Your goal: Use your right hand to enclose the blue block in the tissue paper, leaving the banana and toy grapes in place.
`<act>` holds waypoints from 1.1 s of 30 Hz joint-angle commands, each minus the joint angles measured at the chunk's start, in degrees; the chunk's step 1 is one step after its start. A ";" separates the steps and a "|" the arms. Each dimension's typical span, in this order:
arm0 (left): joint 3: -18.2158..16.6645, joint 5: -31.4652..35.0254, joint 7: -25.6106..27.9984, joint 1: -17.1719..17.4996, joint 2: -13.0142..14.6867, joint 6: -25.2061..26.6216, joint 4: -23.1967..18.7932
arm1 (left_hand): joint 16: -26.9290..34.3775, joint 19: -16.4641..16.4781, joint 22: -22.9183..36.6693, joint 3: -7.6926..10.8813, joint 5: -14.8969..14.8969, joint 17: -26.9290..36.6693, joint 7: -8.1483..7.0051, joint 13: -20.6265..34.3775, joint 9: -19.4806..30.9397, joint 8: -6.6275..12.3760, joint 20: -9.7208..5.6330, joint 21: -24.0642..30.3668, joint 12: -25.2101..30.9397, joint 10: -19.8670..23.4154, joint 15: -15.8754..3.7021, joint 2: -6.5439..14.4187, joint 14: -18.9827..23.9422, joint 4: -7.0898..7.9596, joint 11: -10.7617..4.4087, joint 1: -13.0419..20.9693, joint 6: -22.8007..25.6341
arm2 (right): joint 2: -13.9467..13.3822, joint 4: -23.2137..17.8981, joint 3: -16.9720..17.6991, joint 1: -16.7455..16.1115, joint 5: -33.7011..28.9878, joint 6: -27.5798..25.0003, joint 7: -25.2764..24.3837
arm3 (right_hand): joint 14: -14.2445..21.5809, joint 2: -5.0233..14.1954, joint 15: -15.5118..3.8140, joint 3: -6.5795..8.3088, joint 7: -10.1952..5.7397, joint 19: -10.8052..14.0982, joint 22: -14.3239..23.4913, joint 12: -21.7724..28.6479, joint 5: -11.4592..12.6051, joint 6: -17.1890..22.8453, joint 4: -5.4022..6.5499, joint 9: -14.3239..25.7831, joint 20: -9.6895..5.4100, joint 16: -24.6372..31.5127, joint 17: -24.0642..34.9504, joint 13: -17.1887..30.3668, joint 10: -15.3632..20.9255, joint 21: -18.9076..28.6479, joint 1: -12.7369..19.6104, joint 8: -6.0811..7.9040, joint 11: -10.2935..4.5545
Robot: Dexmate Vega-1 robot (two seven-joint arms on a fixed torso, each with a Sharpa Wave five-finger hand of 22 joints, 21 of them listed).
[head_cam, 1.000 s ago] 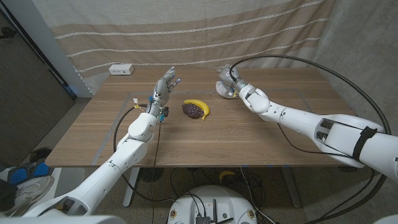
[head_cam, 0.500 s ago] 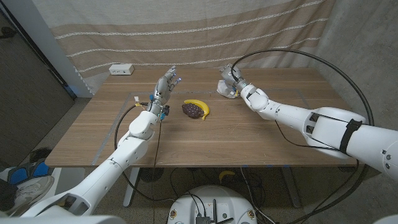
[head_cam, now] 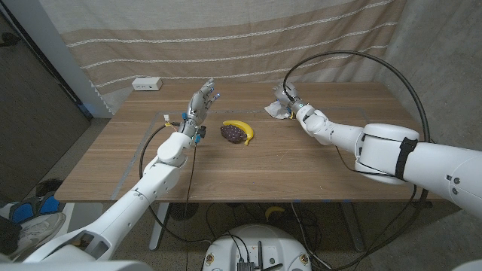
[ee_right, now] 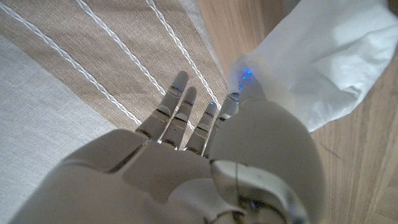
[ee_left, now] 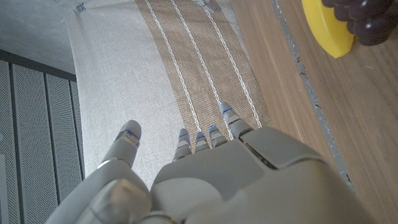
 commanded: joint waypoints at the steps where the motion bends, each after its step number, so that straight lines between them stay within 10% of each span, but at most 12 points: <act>1: 0.55 0.22 -0.66 -0.97 -0.45 -0.09 1.00 | -0.02 0.40 0.20 0.17 -0.07 0.10 -0.21 0.26 0.34 0.01 0.13 -0.20 0.25 0.07 -0.12 2.01 0.22 -0.01 -0.06 -0.52 -0.05 | 1.82 2.97 -3.41 1.08 5.46 -1.65 -1.92 | 0.65 -1.71 -10.13 -0.17 0.04 0.72 -0.04 -0.16 0.51 -7.25 0.71 -1.51 -4.75 -0.41 -0.27 -0.11 -1.16 0.30 -2.39 -4.15 -0.03; 10: 0.48 0.18 -0.45 -0.78 -0.41 -0.09 0.74 | -0.01 0.40 0.20 0.17 -0.07 0.10 -0.18 0.26 0.34 0.02 0.17 -0.24 0.22 -0.01 -0.07 1.99 0.27 -0.02 -0.07 -0.55 -0.03 | 2.61 3.54 -3.93 1.43 8.49 -3.62 -3.70 | -0.35 -2.46 -10.11 -0.99 0.08 0.82 -0.08 -0.53 1.14 -12.18 1.39 -1.98 -4.31 -1.02 -0.58 -0.32 -3.96 -0.06 -5.04 -6.20 -0.07; 27: 0.13 0.11 -0.56 -0.35 0.25 -0.16 -0.27 | -0.01 0.44 0.20 0.20 -0.06 0.09 -0.23 0.26 0.34 0.01 0.16 -0.32 0.26 0.09 -0.04 1.98 0.31 -0.05 -0.13 -0.58 -0.06 | 2.74 2.55 2.17 0.32 19.16 -8.66 -13.96 | 0.08 0.52 -10.33 1.85 0.08 1.26 -0.06 0.17 0.79 -8.84 -0.07 -2.11 -4.26 -0.60 -0.25 -0.52 -3.22 -0.20 -2.45 -4.69 -0.17; 30: 0.25 0.12 -1.04 -0.52 0.38 -0.21 -0.20 | -0.01 0.46 0.20 0.23 -0.06 0.09 -0.20 0.26 0.34 0.02 0.16 -0.33 0.26 0.09 -0.04 2.02 0.34 -0.05 -0.13 -0.57 -0.05 | 0.73 -2.36 5.31 -1.06 20.82 -10.07 -18.35 | 0.34 1.38 -10.10 2.13 0.10 1.61 -0.03 0.47 -0.19 -7.83 0.41 -2.08 -3.79 -0.20 0.09 -0.54 -2.36 -0.02 -2.99 -4.37 -0.17; 33: 0.34 0.21 -1.29 -0.66 0.46 -0.25 -0.23 | -0.01 0.48 0.20 0.23 -0.06 0.09 -0.22 0.26 0.34 0.02 0.16 -0.34 0.26 0.09 -0.03 2.02 0.35 -0.06 -0.11 -0.56 -0.06 | -5.87 -16.72 8.43 -3.54 21.01 -12.84 -15.64 | 0.69 1.87 -9.73 1.69 0.61 2.08 -0.02 0.48 -2.60 -7.15 2.41 -2.01 -2.67 0.08 0.25 -0.73 -1.58 0.20 -6.70 -4.25 -0.09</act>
